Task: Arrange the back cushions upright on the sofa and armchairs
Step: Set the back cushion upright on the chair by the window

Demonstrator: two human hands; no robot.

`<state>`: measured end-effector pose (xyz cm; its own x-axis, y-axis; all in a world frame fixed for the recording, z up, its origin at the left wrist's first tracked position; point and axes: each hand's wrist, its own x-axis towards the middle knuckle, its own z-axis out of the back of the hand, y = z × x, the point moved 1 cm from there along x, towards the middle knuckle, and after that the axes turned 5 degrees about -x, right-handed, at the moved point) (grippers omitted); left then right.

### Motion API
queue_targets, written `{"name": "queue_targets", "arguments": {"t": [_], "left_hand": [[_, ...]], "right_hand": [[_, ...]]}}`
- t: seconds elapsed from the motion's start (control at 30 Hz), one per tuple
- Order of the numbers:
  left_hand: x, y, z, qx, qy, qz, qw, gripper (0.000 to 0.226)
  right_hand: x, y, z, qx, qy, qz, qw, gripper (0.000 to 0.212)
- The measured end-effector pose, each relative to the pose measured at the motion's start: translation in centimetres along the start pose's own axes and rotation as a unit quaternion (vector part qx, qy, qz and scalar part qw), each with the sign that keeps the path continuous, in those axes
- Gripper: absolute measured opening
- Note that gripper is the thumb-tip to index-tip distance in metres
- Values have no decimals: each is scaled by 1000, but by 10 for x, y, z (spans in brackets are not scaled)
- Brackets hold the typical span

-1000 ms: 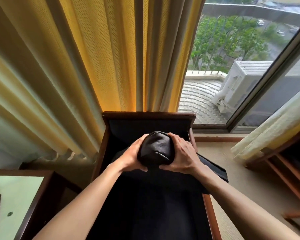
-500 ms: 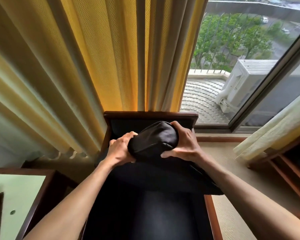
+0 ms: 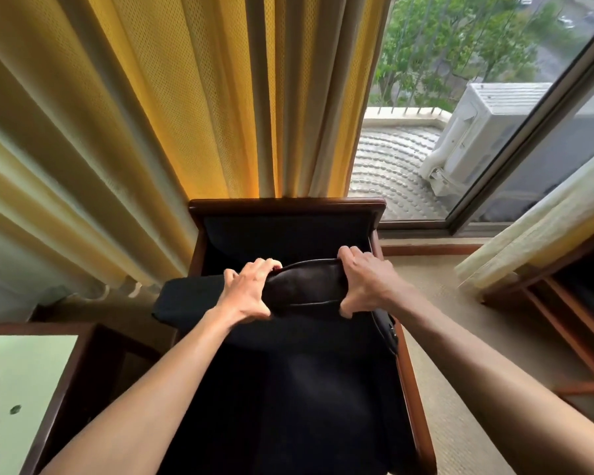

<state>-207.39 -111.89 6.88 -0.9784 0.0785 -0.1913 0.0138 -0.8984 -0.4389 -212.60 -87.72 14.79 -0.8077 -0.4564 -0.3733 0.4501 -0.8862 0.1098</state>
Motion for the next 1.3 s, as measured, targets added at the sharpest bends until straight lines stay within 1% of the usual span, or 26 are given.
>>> {"name": "queue_targets", "arguments": {"t": [0.03, 0.1, 0.2, 0.27, 0.43, 0.6, 0.7, 0.8, 0.87, 0.97, 1.07, 1.17, 1.3], "left_hand": [[-1, 2, -1, -14, 19, 5, 1000, 96], [-2, 5, -4, -28, 57, 22, 998, 109], [-3, 18, -8, -11, 71, 27, 997, 117], [-4, 29, -10, -14, 68, 24, 997, 117], [-6, 67, -12, -11, 62, 7, 998, 117], [-12, 115, -16, -16, 46, 2, 999, 105], [-8, 118, -12, 12, 26, -16, 999, 92], [-7, 113, 6, 13, -9, -45, 999, 80], [0, 108, 27, 22, -31, -72, 997, 79], [22, 94, 52, 63, -30, -97, 993, 88], [42, 76, 55, 99, -15, -83, 991, 87], [61, 63, 48, 138, -19, -63, 988, 84], [91, 49, 34, 171, -26, -42, 984, 85]], "right_hand": [[2, 10, 3, -56, 12, -4, 998, 84], [9, 32, 2, -128, 28, -3, 991, 90], [24, 61, -10, -182, 33, 2, 983, 102], [33, 76, -22, -200, 18, 12, 980, 103], [49, 103, -45, -222, -22, 9, 975, 90], [58, 117, -55, -189, -41, 5, 981, 67], [60, 112, -50, -144, -34, -1, 989, 61], [61, 103, -35, -112, -37, 1, 993, 65], [64, 91, -22, -93, -48, 8, 994, 71], [71, 65, -10, -73, -63, 15, 995, 80], [84, 38, -11, -75, -86, 22, 993, 80], [101, 16, -20, -76, -109, 29, 991, 76], [127, -14, -32, -74, -126, 29, 989, 77]]}}
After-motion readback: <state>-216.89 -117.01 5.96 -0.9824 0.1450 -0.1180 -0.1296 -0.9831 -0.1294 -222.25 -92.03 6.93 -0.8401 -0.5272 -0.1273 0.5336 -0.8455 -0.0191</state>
